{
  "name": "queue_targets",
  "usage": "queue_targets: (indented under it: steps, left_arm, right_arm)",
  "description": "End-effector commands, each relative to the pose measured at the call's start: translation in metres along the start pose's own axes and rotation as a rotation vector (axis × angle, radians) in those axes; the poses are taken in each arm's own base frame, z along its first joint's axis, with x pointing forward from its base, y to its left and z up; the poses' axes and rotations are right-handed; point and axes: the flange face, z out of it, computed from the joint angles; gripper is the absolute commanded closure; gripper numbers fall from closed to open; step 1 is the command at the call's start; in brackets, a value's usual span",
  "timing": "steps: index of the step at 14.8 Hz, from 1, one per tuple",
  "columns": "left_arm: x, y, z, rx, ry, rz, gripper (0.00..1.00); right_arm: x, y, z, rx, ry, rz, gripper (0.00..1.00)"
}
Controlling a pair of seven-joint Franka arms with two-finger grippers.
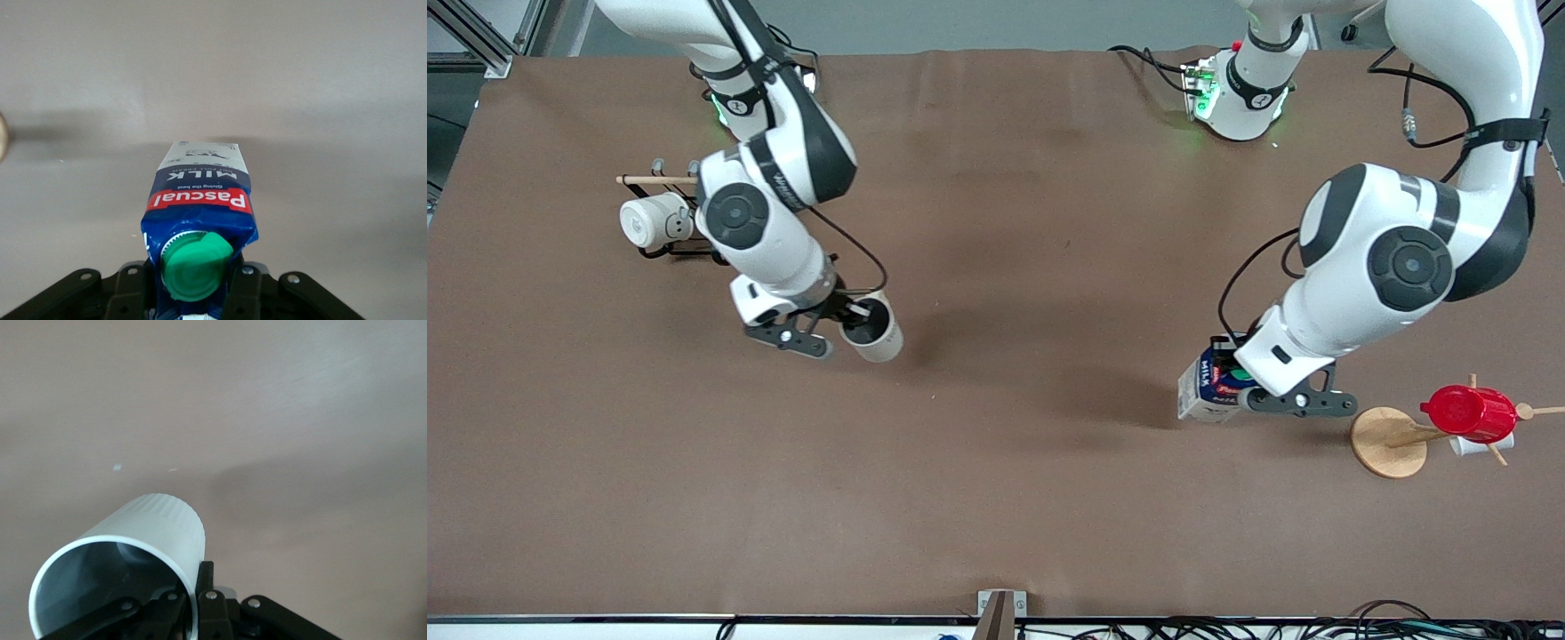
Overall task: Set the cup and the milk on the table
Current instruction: 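Carry the carton and the mug toward each other at table center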
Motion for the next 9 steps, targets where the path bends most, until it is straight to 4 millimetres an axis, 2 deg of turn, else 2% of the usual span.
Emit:
queue_targets:
  steps: [1, 2, 5, 9]
  left_arm:
    - [-0.008, 0.03, -0.002, 0.004, -0.009, -0.046, 0.69]
    - [-0.01, 0.041, 0.0, 0.002, -0.01, -0.062, 0.69]
    - [-0.014, 0.069, 0.002, -0.008, -0.009, -0.107, 0.69]
    - [-0.023, 0.114, 0.013, -0.016, -0.021, -0.177, 0.69]
  right_arm:
    - [-0.004, -0.046, 0.034, 0.012, 0.014, 0.074, 1.0]
    - [-0.007, -0.058, 0.039, 0.014, 0.017, 0.078, 1.0]
    - [-0.019, -0.078, 0.063, 0.004, 0.017, 0.054, 1.0]
    - [-0.034, -0.098, 0.088, -0.002, 0.019, 0.014, 1.0]
